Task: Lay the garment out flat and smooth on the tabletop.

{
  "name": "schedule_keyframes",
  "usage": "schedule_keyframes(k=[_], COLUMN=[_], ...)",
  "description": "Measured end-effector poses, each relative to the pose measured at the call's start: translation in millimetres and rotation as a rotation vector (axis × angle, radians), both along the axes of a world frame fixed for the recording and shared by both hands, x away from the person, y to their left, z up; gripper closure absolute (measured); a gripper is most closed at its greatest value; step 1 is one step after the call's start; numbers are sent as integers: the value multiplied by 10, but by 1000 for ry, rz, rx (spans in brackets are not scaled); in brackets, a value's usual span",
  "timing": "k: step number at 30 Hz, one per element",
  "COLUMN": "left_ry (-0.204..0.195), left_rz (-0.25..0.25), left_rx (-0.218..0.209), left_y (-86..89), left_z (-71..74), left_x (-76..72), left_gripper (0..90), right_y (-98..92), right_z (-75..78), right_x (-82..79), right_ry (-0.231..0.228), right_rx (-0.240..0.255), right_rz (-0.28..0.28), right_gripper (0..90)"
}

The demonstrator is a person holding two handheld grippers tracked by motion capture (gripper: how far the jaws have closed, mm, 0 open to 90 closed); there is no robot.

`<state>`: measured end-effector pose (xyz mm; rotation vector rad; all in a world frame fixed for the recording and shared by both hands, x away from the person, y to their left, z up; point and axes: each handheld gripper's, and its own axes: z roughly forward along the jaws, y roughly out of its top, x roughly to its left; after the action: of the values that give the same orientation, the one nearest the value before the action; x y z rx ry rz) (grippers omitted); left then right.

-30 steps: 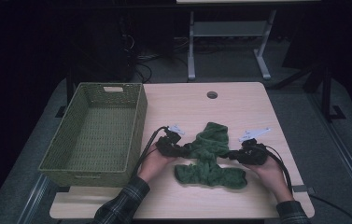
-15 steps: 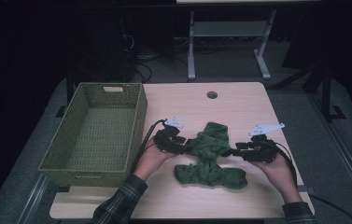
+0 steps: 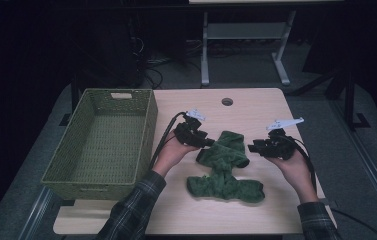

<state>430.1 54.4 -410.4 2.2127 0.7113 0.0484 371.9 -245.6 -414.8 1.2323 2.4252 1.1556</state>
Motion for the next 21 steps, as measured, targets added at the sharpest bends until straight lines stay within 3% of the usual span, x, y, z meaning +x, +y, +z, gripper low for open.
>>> schedule_keyframes(k=[4,9,12,14,21], left_ry=[11,37,57,71,67], left_rz=[2,-13,-50,-53,-61], left_rx=[10,46,95,105,161], left_y=[-144,-325,-363,-379,-372], left_z=[-66,-207,-281,-326,-405], left_x=[136,234,245,232,202], left_gripper=[524,523,523,523,552], right_y=[55,122,156,194,299], right_z=[-40,-237,-333,-382,-496], right_x=[137,265,285,292,292], right_ry=[-1,30,55,65,84], right_rx=[0,-11,-19,-31,-71], right_rz=[-23,-56,-63,-56,-46], right_gripper=[628,629,618,613,622])
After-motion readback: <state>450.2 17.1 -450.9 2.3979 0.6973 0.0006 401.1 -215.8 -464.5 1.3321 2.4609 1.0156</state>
